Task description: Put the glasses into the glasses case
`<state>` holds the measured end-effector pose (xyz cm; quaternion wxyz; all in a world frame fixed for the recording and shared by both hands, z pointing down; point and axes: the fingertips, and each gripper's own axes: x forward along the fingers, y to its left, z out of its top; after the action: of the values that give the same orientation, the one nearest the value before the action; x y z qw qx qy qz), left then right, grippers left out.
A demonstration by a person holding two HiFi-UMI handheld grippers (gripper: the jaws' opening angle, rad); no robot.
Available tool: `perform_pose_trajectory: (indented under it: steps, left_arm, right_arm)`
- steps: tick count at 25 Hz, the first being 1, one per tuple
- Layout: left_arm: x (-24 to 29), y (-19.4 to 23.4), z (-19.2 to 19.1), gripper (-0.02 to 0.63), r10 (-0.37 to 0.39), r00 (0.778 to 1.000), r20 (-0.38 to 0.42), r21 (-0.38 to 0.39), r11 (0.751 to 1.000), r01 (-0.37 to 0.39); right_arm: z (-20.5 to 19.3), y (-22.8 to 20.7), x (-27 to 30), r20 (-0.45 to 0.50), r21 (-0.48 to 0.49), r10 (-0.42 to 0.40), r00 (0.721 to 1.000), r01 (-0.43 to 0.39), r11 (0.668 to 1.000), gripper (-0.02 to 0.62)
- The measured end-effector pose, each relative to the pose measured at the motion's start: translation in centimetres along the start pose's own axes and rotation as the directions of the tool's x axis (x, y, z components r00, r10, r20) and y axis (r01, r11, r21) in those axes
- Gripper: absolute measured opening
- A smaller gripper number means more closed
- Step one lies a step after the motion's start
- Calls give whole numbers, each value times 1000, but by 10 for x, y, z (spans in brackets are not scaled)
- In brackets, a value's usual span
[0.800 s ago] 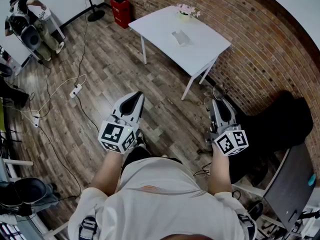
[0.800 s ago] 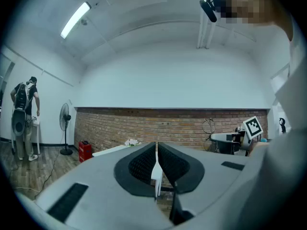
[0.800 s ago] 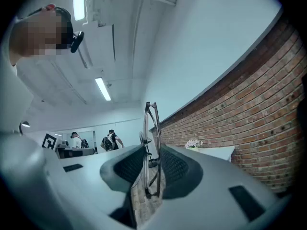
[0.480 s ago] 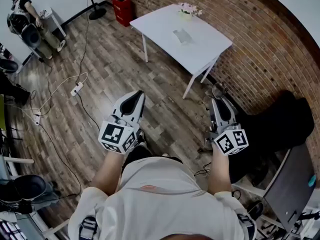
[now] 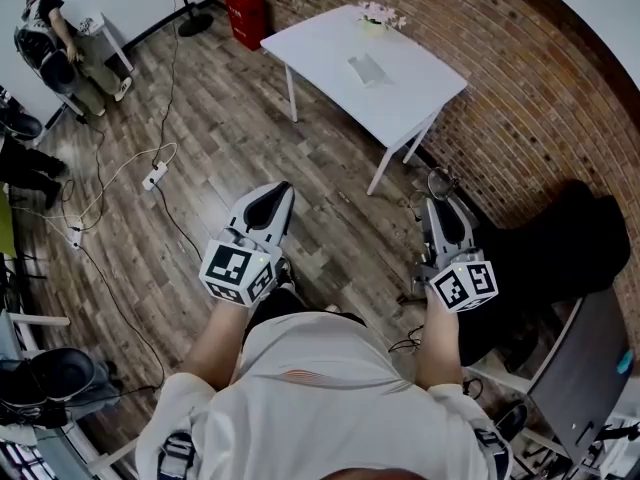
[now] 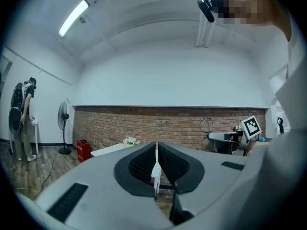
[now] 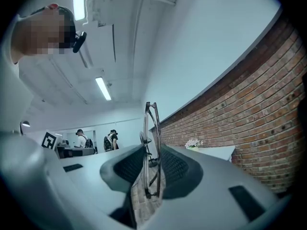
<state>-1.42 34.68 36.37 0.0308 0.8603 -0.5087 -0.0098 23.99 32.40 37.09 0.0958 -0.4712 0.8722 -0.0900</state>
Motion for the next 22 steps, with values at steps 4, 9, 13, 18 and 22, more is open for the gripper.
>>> perform_pose_trajectory:
  steps: [4,9,13,18,22]
  left_arm:
    - [4,8,0,26,-5,1000,-4,-7,1000,5]
    - [16,26,-2,26,-22,1000,-11,-14,1000,22]
    - [33,53,-6,26,-32,999,-18,-38,999,31]
    - [66,91,-5,26,-70,997,-20,-48,996,69]
    - [88,132,2,26,-91,996,-11,-66,994,90]
  right_arm:
    - [0,1,11,17,23,9,1000,-9,1000,158]
    - [-4,0,31,11,31,-1,1000,1,1000,158]
    - [-10,0,58,-5,40,-9,1000,9,999,158]
    - [-12,-7,103,-8,69,-31,999,32,997,158]
    - [-10,-3,149,-12,59,-38,999,38,998,158]
